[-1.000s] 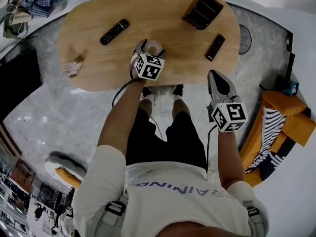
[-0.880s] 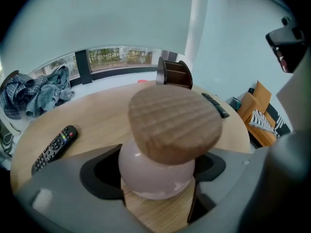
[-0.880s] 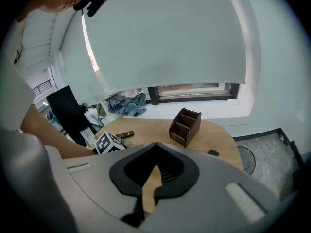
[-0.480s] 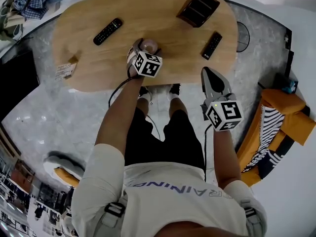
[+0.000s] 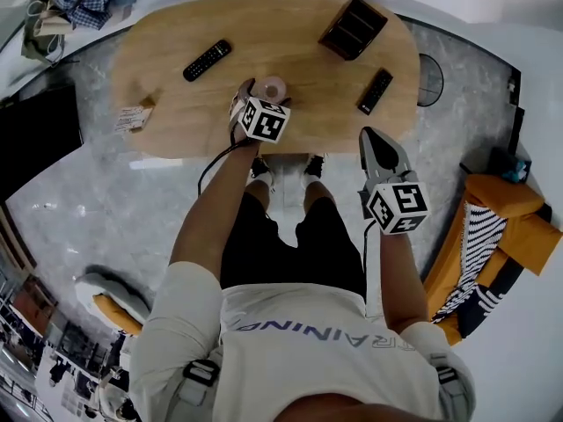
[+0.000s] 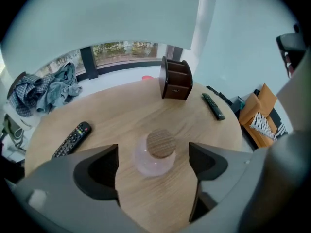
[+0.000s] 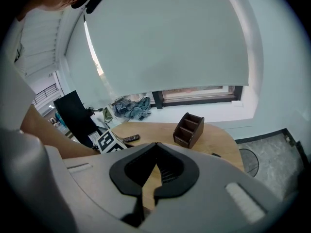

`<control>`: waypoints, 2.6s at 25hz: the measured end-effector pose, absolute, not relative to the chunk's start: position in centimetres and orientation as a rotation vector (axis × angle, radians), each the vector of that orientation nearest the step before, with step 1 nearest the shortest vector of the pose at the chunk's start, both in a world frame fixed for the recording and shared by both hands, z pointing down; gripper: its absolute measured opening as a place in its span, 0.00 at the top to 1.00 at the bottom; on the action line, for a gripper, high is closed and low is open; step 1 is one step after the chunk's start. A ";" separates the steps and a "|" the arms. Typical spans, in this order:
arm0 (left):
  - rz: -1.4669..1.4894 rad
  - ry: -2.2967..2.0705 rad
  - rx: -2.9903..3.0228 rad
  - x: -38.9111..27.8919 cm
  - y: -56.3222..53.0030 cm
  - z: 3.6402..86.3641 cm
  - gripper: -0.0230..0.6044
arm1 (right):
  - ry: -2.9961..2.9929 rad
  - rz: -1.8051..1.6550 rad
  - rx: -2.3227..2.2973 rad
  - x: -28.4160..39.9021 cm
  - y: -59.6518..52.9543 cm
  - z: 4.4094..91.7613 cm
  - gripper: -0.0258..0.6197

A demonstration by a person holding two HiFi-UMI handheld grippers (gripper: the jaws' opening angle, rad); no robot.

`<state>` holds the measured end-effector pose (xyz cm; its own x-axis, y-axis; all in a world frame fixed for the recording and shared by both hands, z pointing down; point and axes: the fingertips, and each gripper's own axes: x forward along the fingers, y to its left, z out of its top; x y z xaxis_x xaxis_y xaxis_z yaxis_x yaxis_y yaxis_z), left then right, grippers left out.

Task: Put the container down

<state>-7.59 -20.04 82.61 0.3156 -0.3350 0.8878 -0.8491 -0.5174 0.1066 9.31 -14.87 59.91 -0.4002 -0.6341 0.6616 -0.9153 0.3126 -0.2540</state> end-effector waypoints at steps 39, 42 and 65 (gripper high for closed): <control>0.198 -1.799 2.270 -18.7 -9.5 22.9 0.97 | -2.754 0.278 1.142 -1.7 -16.4 23.7 0.94; 0.203 -1.788 2.284 -18.5 -9.7 22.6 0.97 | -2.762 0.231 1.178 -1.0 -16.7 22.3 0.94; 0.165 -1.717 2.369 -17.8 -13.1 22.1 0.97 | -2.744 0.239 1.185 -1.1 -18.7 22.4 0.94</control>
